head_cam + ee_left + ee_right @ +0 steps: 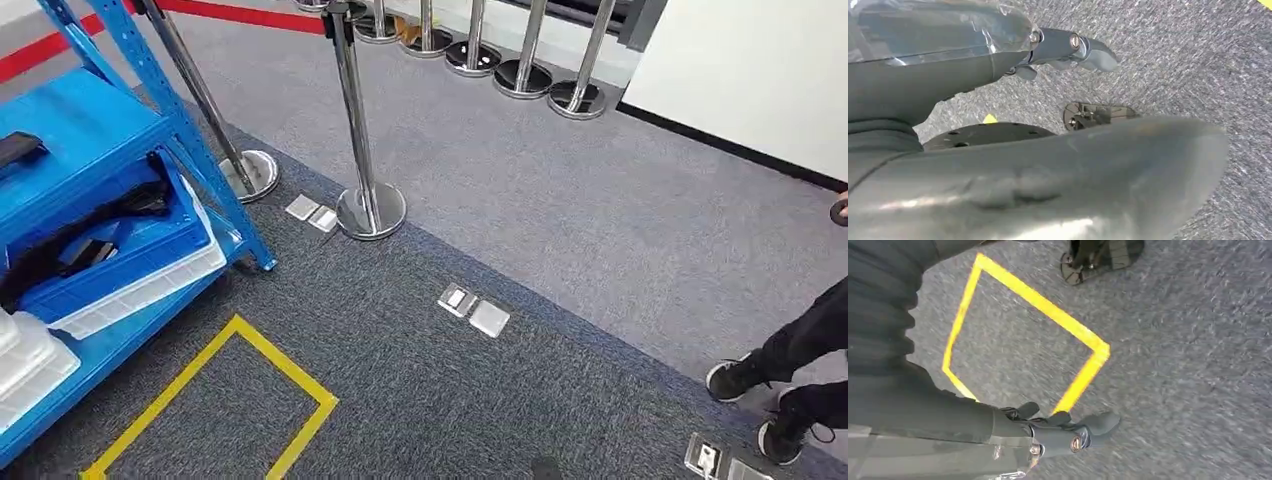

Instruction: Take the parts from the cabinet and place them on the table.

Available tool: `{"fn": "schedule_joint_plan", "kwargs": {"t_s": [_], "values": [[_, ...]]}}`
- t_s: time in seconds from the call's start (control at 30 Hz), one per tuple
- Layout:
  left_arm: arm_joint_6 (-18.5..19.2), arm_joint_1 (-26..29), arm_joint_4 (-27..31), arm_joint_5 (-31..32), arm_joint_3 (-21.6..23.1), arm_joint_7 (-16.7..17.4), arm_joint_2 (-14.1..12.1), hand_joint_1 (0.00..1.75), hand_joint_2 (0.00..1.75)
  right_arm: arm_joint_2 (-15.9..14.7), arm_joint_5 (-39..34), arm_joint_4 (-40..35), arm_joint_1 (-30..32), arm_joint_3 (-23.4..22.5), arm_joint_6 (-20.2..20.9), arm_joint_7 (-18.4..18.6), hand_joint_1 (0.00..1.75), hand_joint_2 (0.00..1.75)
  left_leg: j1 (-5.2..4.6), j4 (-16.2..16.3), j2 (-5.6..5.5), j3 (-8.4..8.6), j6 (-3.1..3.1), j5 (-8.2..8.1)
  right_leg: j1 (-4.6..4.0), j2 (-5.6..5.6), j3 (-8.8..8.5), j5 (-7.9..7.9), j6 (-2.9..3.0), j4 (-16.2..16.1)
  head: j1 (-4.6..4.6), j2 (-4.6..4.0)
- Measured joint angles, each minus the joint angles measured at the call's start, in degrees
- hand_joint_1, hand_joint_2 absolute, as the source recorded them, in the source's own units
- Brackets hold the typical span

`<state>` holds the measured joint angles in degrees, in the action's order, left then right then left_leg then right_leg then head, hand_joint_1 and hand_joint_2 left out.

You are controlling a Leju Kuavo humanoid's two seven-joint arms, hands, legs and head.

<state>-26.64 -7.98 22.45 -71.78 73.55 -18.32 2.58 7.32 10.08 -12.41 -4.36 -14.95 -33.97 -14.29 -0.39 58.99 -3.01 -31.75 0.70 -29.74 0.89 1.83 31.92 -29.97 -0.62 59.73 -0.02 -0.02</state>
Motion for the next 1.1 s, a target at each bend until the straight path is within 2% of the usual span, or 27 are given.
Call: {"fn": "schedule_joint_plan", "kwargs": {"t_s": [0.03, 0.07, 0.1, 0.13, 0.17, 0.23, 0.27, 0.3, 0.33, 0.37, 0.4, 0.43, 0.47, 0.57, 0.6, 0.63, 0.67, 0.73, 0.77, 0.8, 0.83, 0.9, 0.93, 0.97, 1.07, 1.1], "values": [[0.0, 0.1, 0.0, 0.1, 0.0, 0.0, 0.0, 0.00, 0.00, -0.1, 0.0, 0.0, -0.1, 0.0, 0.0, 0.0, 0.00, 1.75, 0.06, -0.2, -0.22, 0.02, -0.22, 0.09, -0.22, -0.15, -0.04, -0.03, 0.24, 0.0, 0.00, 0.00], [0.0, 0.1, 0.0, 0.2, 0.0, 0.0, 0.0, 0.00, 0.00, -0.1, 0.0, 0.0, 0.0, 0.0, 0.0, 0.1, 0.00, 1.75, 0.05, -0.1, -0.52, 0.04, -0.55, 0.02, -0.04, -0.49, -0.12, 0.17, 0.63, -0.4, 0.02, 0.00], [0.0, 0.1, 0.0, 0.3, 0.0, 0.1, -0.1, 0.00, 0.00, -0.1, 0.0, 0.0, 0.0, 0.0, 0.0, 0.2, 0.00, 1.75, 0.13, 0.5, -0.11, 0.06, -0.79, -0.59, 0.32, -1.06, -0.32, 0.40, 0.98, -0.7, 0.04, 0.00], [0.0, 0.0, 0.0, 0.4, 0.0, 0.1, -0.1, 0.00, 0.00, -0.1, 0.0, 0.0, 0.0, 0.0, 0.0, 0.2, 0.00, 1.75, -0.01, 2.4, 1.02, -0.70, -1.31, -1.96, 0.36, -1.24, -0.38, 0.42, 1.12, -0.9, -0.59, 0.00], [0.1, -0.1, 0.1, 0.4, 0.0, 0.1, -0.1, 0.00, 0.00, -0.1, 0.0, 0.0, 0.0, 0.1, 0.0, 0.2, 0.00, 1.75, 0.17, 6.0, 1.61, -2.38, -1.67, -3.97, 0.36, -1.70, -0.38, 0.42, 1.22, -0.9, -0.85, 0.00], [0.1, 0.0, 0.1, 0.5, 0.0, 0.1, -0.1, 0.00, 0.00, -0.2, 0.0, 0.0, 0.1, 0.1, 0.1, 0.2, 0.00, 1.75, 0.56, 14.9, 2.11, -6.77, -2.27, -7.65, 0.29, -2.67, -0.39, 0.26, 1.41, -0.9, -0.88, 0.00], [0.1, 0.1, 0.1, 0.5, 0.0, 0.1, -0.1, 0.00, 0.00, -0.2, -0.1, 0.0, 0.1, 0.1, 0.1, 0.2, 0.00, 1.75, 0.74, 17.2, 2.20, -8.08, -2.39, -7.91, 0.28, -3.04, -0.40, 0.20, 1.40, -0.9, -0.87, 0.00], [0.1, 0.2, 0.1, 0.7, 0.0, 0.1, -0.1, 0.00, 0.00, -0.2, -0.1, 0.0, 0.1, 0.1, 0.1, 0.2, 0.00, 1.75, 0.88, 16.7, 2.30, -8.04, -2.43, -6.88, 0.29, -3.39, -0.48, 0.11, 1.40, -0.9, -0.87, 0.00], [0.1, 0.1, 0.1, 0.9, 0.0, 0.1, -0.1, 0.00, 0.00, -0.2, -0.2, 0.0, 0.1, 0.2, 0.1, 0.2, 0.00, 1.75, 0.98, 13.7, 2.47, -6.71, -2.42, -4.62, 0.32, -3.73, -0.63, 0.00, 1.36, -0.9, -0.90, 0.00], [0.1, 0.1, 0.1, 0.9, 0.0, 0.1, -0.1, 0.00, 0.00, -0.2, -0.2, 0.0, 0.0, 0.3, 0.1, 0.3, 0.00, 1.75, 0.99, 8.9, 2.73, -4.49, -2.31, -1.95, 0.38, -3.99, -0.88, -0.12, 1.18, -0.9, -0.90, 0.00], [0.1, 0.0, 0.1, 1.1, 0.0, 0.1, -0.1, 0.00, 0.00, -0.2, -0.2, 0.0, 0.0, 0.4, 0.1, 0.4, 0.00, 1.75, 0.95, 3.6, 3.48, -1.96, -2.11, 0.62, 0.42, -4.27, -1.20, -0.30, 1.00, -0.9, -0.90, 0.00], [0.1, -0.1, 0.1, 1.2, 0.0, 0.1, -0.1, 0.00, 0.00, -0.2, -0.2, 0.0, 0.0, 0.5, 0.1, 0.5, 0.00, 1.75, 0.84, 0.3, 5.14, -0.63, -1.91, 0.61, 0.42, -4.49, -1.34, -0.42, 0.82, -1.0, -0.92, 0.00], [0.1, -0.2, 0.1, 1.3, 0.0, 0.1, -0.1, 0.00, 0.00, -0.2, -0.3, 0.0, 0.0, 0.5, 0.1, 0.7, 0.00, 1.75, 0.25, -0.5, 5.00, -0.53, -1.65, 0.67, 0.08, -4.63, -1.28, -0.62, 0.45, -0.8, -1.01, 0.00], [0.1, -0.3, 0.1, 1.4, 0.0, 0.1, -0.1, 0.00, 0.00, -0.1, -0.4, 0.0, -0.1, 0.9, 0.2, 0.9, 0.00, 1.75, 0.05, -0.3, 4.09, -0.74, -0.88, 0.58, 0.16, -5.41, -1.84, -0.59, -0.37, -1.3, -0.72, 0.00], [0.1, -0.3, 0.1, 1.5, 0.0, 0.1, -0.1, 0.00, 0.00, -0.1, -0.4, 0.0, -0.2, 1.0, 0.2, 1.0, 0.00, 1.75, 0.73, -1.3, 3.76, -0.17, -0.22, 1.05, 0.26, -5.21, -2.02, -1.15, -0.76, -1.1, -0.74, 0.00], [0.1, -0.4, 0.1, 1.6, 0.0, 0.1, -0.1, 0.00, 0.00, -0.1, -0.4, 0.0, -0.3, 1.0, 0.2, 1.0, 0.00, 1.75, 0.65, -1.6, 3.69, 0.11, 0.13, 1.14, 0.39, -3.73, -1.70, -2.19, -0.80, 0.3, -0.63, 0.00], [0.1, -0.6, 0.1, 1.6, 0.0, 0.1, -0.1, 0.00, 0.00, -0.1, -0.5, 0.0, -0.3, 1.0, 0.2, 1.0, 0.00, 1.75, 0.66, -1.6, 3.57, 0.13, 0.62, 1.16, 0.31, -2.84, -0.09, -4.39, -0.69, 3.8, -0.31, 0.00], [0.2, -0.7, 0.1, 1.8, 0.0, 0.4, -0.1, 0.00, 0.00, -0.1, -0.6, 0.0, -0.2, 1.0, 0.3, 1.0, 0.00, 1.75, 0.51, -1.6, 3.06, 0.15, 0.85, 1.03, 0.31, -2.18, 4.47, -8.45, -0.78, 13.0, 0.31, 0.00], [0.3, -0.7, 0.1, 2.0, 0.0, 0.5, -0.1, 0.00, 0.00, -0.1, -0.7, 0.0, 0.0, 1.1, 0.3, 1.0, 0.00, 1.75, 0.44, -1.5, 2.64, 0.17, 0.89, 1.00, 0.31, -2.13, 6.17, -9.10, -0.82, 16.1, 0.33, 0.00], [0.3, -0.7, 0.1, 2.1, 0.0, 0.6, -0.1, 0.00, 0.00, -0.2, -0.9, 0.0, 0.1, 1.1, 0.3, 1.0, 0.00, 1.75, 0.41, -1.4, 2.19, 0.24, 0.91, 0.95, 0.32, -2.12, 6.72, -8.20, -0.80, 16.6, 0.33, 0.00], [0.4, -0.7, 0.1, 2.2, 0.0, 0.6, -0.1, 0.00, 0.00, -0.2, -0.9, 0.0, 0.2, 1.2, 0.3, 1.0, 0.00, 1.75, 0.42, -1.4, 1.75, 0.36, 0.89, 0.88, 0.32, -2.12, 6.02, -6.31, -0.76, 14.6, 0.33, 0.00], [0.4, -0.9, 0.1, 2.3, 0.0, 0.7, -0.1, 0.00, 0.00, -0.2, -0.8, 0.0, 0.2, 1.5, 0.4, 0.8, 0.00, 1.75, 0.51, -1.1, 0.76, 0.78, 0.48, 0.47, 0.42, -1.52, 1.68, -0.20, -0.48, 4.4, 0.35, 0.00], [0.4, -1.0, 0.1, 2.3, 0.0, 0.8, -0.1, 0.00, 0.00, -0.3, -0.8, 0.0, 0.3, 1.5, 0.4, 0.8, 0.00, 1.75, 0.62, -0.9, 0.51, 0.62, 0.13, 0.20, 0.56, 0.16, 0.19, 0.42, -0.37, 0.8, 0.35, 0.00], [0.4, -1.2, 0.1, 2.3, 0.0, 0.9, -0.1, 0.00, 0.00, -0.3, -0.8, 0.0, 0.3, 1.5, 0.4, 0.8, 0.00, 1.75, 0.22, -0.1, 0.09, 0.24, -0.29, -0.07, 0.45, 0.58, -0.12, 0.04, -0.46, -0.5, 0.33, 0.00], [0.4, -1.2, 0.1, 2.3, 0.0, 0.9, -0.1, 0.00, 0.00, -0.5, -0.8, 0.0, 0.2, 1.7, 0.5, 0.8, 0.00, 1.75, 0.62, -0.5, -0.68, 0.04, -1.05, 0.26, 0.04, -0.04, 0.09, 0.04, 0.24, -0.1, 0.15, 0.00], [0.4, -1.3, 0.1, 2.3, 0.0, 1.0, -0.1, 0.00, 0.00, -0.4, -0.8, 0.0, 0.2, 1.7, 0.5, 0.8, 0.00, 1.75, 0.56, -0.3, -0.98, -0.04, -1.36, 0.00, 0.49, -0.58, -0.02, 0.32, 0.71, -0.6, 0.24, 0.00]]}}
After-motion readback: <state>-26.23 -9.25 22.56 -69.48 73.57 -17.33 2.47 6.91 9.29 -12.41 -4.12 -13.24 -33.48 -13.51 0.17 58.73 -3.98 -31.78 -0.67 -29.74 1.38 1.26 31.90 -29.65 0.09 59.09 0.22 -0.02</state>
